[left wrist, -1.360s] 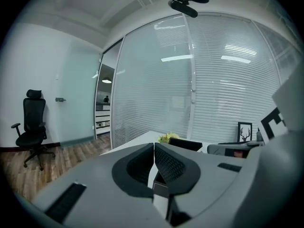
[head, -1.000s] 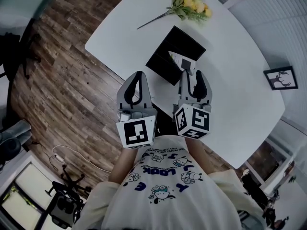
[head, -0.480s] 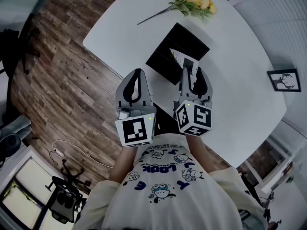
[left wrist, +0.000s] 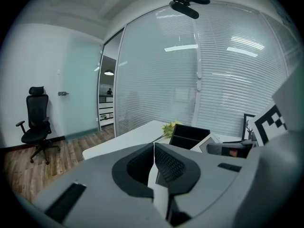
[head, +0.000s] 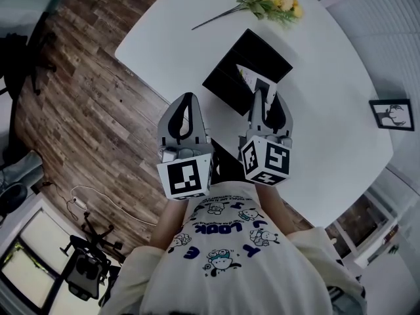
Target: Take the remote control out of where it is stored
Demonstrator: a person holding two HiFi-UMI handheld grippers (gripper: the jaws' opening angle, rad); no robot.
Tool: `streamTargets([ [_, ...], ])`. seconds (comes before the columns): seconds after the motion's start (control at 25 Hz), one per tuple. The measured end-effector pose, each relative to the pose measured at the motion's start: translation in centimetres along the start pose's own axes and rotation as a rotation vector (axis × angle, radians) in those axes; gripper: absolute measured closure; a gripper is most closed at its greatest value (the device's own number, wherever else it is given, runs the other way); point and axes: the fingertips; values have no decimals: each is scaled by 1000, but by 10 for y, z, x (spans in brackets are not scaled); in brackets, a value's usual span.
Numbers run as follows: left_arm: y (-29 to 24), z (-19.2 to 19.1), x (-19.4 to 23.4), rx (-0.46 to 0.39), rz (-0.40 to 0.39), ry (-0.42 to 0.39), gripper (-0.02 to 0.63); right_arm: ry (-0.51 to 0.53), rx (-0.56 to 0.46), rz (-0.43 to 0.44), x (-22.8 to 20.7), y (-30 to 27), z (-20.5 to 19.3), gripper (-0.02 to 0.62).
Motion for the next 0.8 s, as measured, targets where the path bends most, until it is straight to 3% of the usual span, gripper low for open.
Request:
streamTargets([
  [0.56, 4, -6, 10, 13, 17, -9, 588, 55, 7, 15, 8, -8, 7, 482],
  [0.8, 4, -6, 9, 16, 20, -14, 588, 93, -2, 87, 21, -8, 14, 502],
])
Point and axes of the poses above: the fingertips, and each gripper's own axes: y backward along the fingers, x to its left, z out of its top, and after that the axes turned 7 degrees about x, right-handed
